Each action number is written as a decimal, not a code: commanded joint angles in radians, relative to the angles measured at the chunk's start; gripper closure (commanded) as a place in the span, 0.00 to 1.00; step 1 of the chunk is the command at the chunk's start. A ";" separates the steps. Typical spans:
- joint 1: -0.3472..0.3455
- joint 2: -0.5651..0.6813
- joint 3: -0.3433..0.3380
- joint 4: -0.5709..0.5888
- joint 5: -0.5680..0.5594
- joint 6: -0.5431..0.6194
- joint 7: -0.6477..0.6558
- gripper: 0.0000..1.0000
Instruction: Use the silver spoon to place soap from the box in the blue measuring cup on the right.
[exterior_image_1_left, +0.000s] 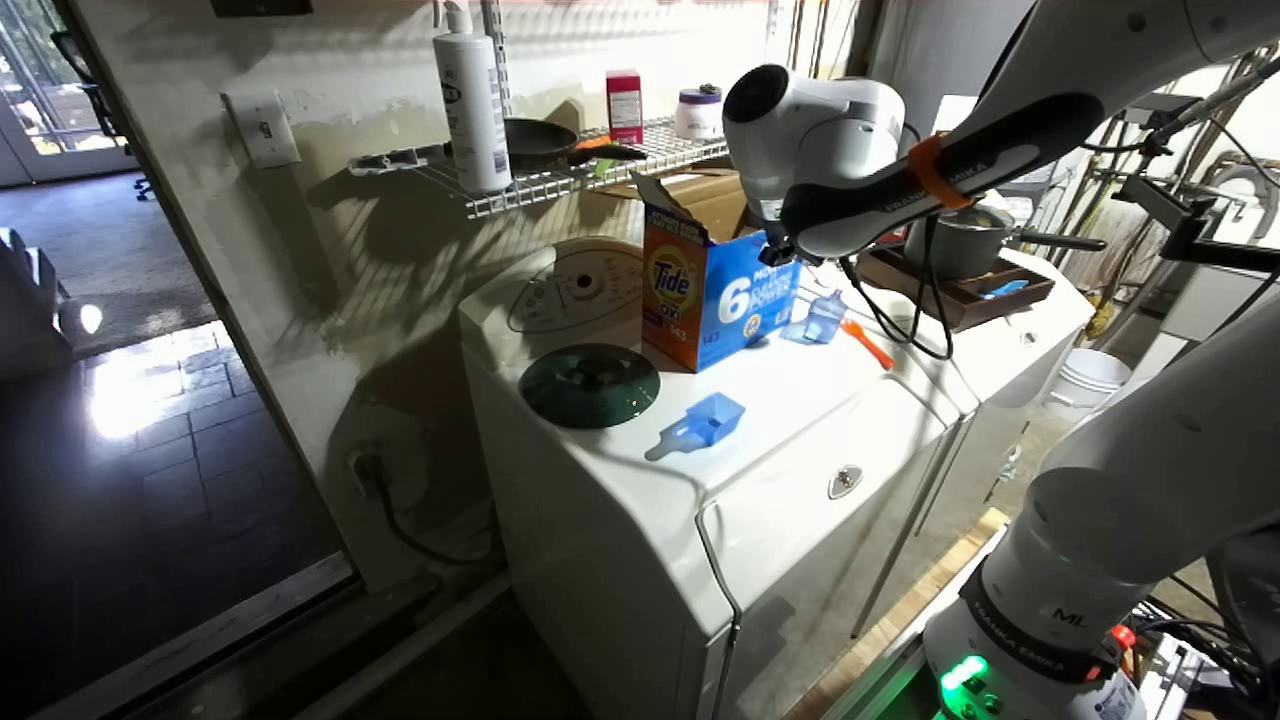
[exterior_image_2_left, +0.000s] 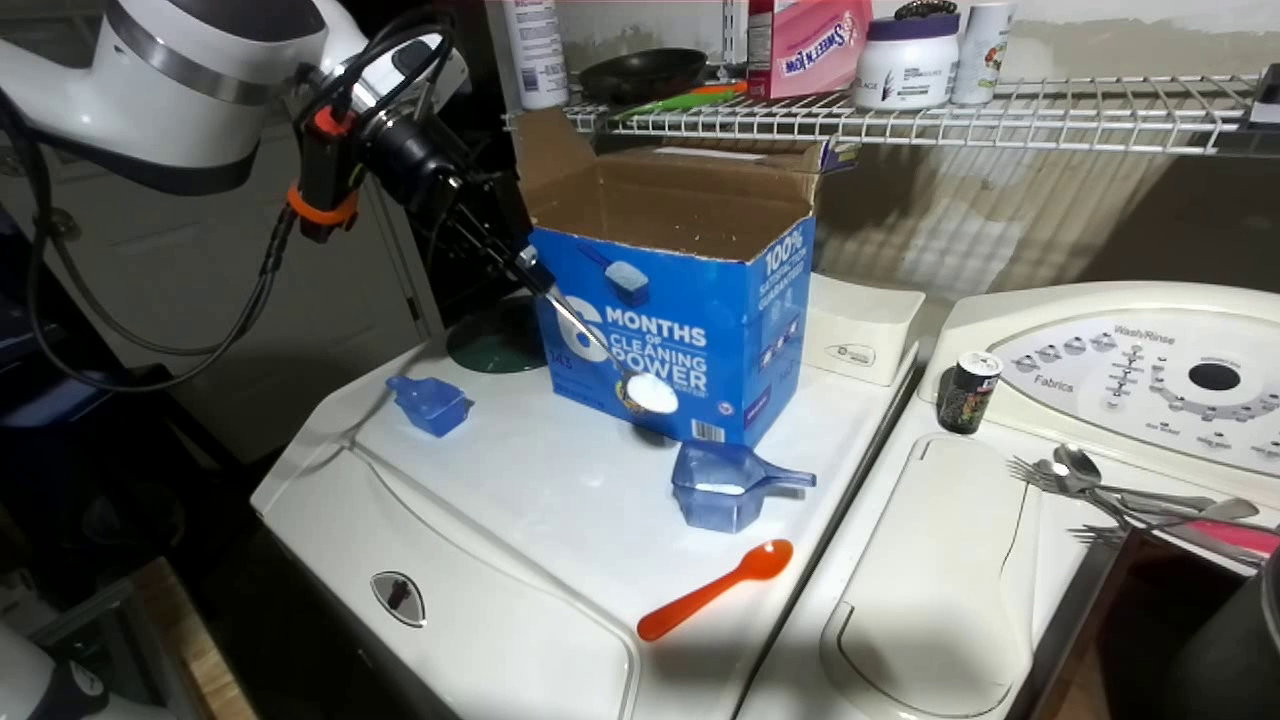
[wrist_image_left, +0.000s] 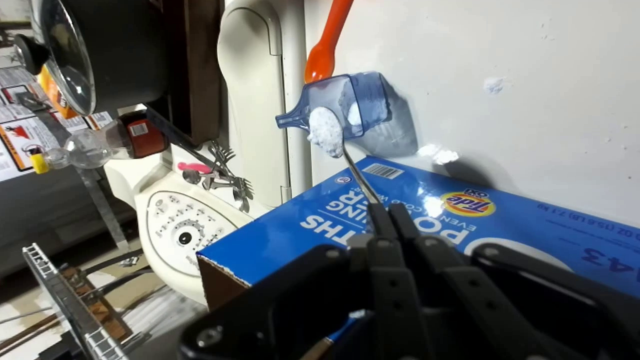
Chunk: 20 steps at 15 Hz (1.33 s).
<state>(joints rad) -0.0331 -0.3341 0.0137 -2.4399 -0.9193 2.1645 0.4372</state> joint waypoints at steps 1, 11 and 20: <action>-0.021 -0.001 -0.011 -0.020 -0.032 0.063 0.013 0.99; -0.062 0.014 -0.037 -0.042 -0.035 0.151 0.002 0.99; -0.083 0.029 -0.063 -0.044 -0.020 0.236 -0.038 0.99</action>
<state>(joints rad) -0.1024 -0.3152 -0.0364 -2.4849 -0.9258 2.3595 0.4228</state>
